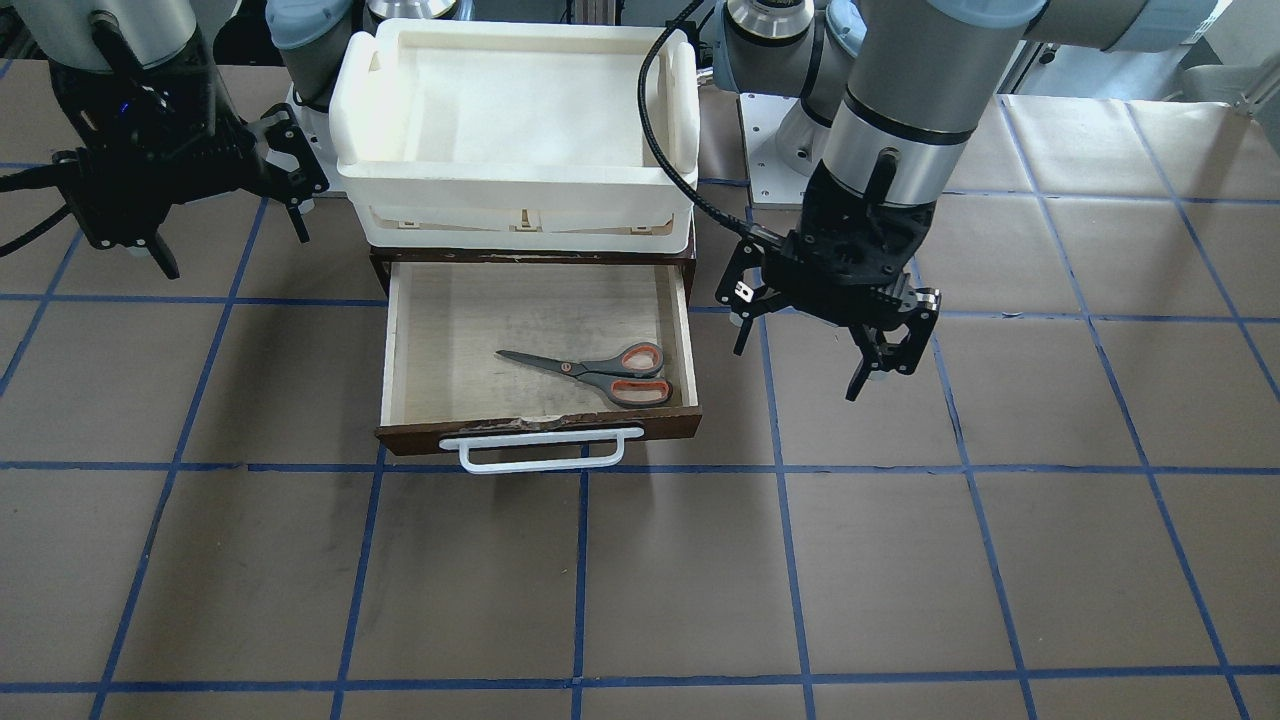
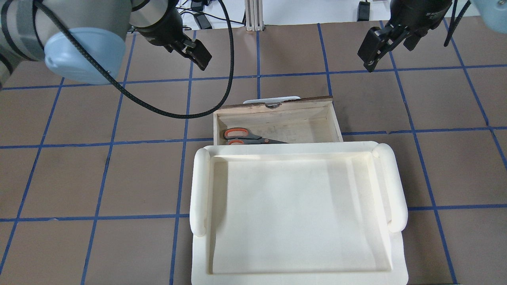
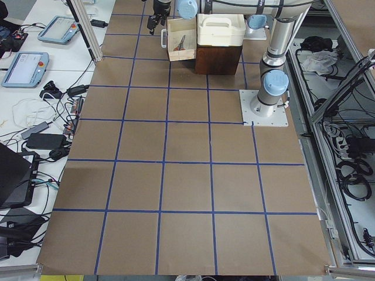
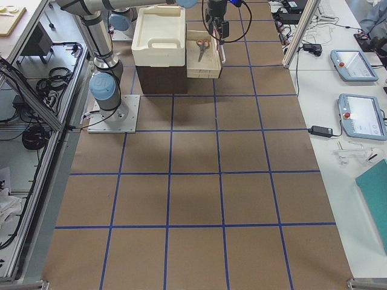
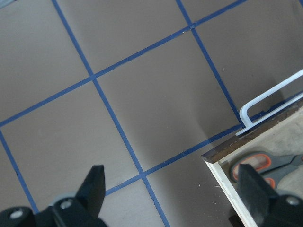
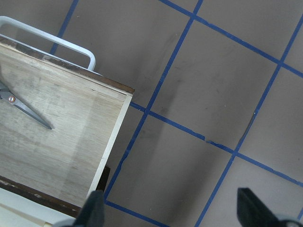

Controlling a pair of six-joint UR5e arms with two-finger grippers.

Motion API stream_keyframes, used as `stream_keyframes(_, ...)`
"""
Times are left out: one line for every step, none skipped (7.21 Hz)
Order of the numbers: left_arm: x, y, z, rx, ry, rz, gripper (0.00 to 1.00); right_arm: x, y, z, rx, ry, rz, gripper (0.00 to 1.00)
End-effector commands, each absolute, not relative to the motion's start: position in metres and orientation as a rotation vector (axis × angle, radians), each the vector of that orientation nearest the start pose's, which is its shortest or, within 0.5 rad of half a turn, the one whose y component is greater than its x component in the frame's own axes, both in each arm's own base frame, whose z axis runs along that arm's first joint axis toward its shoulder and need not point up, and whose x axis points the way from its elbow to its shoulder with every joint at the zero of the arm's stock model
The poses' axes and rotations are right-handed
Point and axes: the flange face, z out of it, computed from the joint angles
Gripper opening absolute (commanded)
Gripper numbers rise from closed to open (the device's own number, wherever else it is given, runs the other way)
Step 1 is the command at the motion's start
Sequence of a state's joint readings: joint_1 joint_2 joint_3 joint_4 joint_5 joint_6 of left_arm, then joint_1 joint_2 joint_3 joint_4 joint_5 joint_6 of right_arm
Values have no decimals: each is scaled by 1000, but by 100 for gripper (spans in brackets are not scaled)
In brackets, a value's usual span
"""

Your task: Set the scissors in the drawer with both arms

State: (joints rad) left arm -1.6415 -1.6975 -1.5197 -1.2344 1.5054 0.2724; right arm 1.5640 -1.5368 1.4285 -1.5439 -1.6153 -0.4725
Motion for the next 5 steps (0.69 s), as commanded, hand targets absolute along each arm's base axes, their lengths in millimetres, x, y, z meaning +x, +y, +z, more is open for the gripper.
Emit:
stream_keyframes(-139,-553,475,43,3169,-245,100,126,-513,539,-737,3116,-112,100)
stream_keyframes(-115,-551,470,-63,3157,-157,100,126,-513,538,-737,3116,-112,100)
stream_keyframes(-79,-558,465,-179,3153,-128,100,126,-513,537,-737,3116,-107,100)
stream_keyframes(-67,-553,463,-217,3155,-80,100,126,-513,538,-737,3116,-112,100)
stream_keyframes(-64,-548,456,-232,3154,-8,100,126,-513,538,-737,3116,-110,100)
